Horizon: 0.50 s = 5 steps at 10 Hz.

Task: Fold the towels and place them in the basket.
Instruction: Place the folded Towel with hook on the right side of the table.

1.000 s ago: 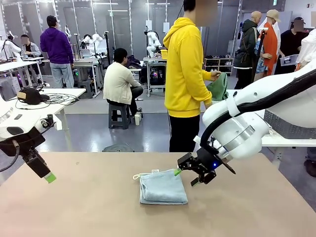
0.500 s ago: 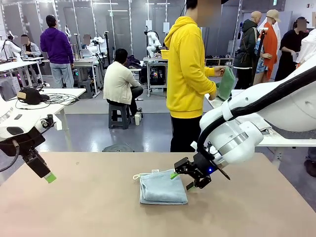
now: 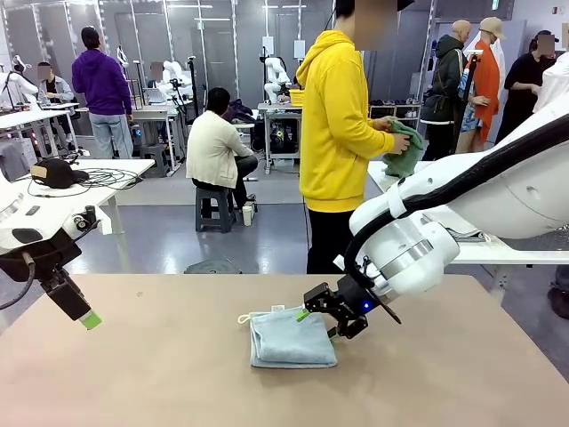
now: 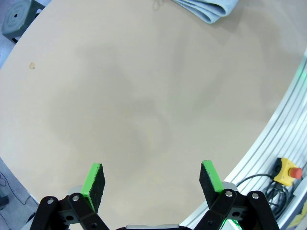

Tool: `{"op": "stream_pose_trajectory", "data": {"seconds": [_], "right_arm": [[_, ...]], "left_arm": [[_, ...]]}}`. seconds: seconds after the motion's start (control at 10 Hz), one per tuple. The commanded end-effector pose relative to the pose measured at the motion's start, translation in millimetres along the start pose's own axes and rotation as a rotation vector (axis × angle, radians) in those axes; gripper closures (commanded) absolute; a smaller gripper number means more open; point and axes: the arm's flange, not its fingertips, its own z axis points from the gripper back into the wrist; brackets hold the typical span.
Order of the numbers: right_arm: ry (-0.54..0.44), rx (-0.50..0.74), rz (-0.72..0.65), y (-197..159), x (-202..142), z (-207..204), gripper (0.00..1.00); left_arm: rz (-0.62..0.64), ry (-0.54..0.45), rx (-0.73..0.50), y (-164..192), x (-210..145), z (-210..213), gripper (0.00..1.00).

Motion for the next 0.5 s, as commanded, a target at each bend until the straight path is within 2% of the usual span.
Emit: {"op": "stream_pose_trajectory", "data": {"seconds": [0.0,0.1,0.2,0.4], "right_arm": [[-0.022,0.014,0.012,-0.7,2.4,-9.7,0.58],[-0.021,0.014,0.008,-0.3,2.0,-10.1,0.75],[-0.022,0.011,0.006,0.0,1.8,-10.5,1.00],[-0.022,0.008,-0.003,0.8,0.2,-12.0,1.00]], "left_arm": [[0.008,0.006,0.014,-0.3,0.7,-0.3,0.00],[0.008,0.006,0.014,-0.3,0.7,-0.3,0.00],[0.008,0.006,0.014,-0.3,0.7,-0.3,0.00],[0.008,0.006,0.014,-0.3,0.7,-0.3,0.00]]}}
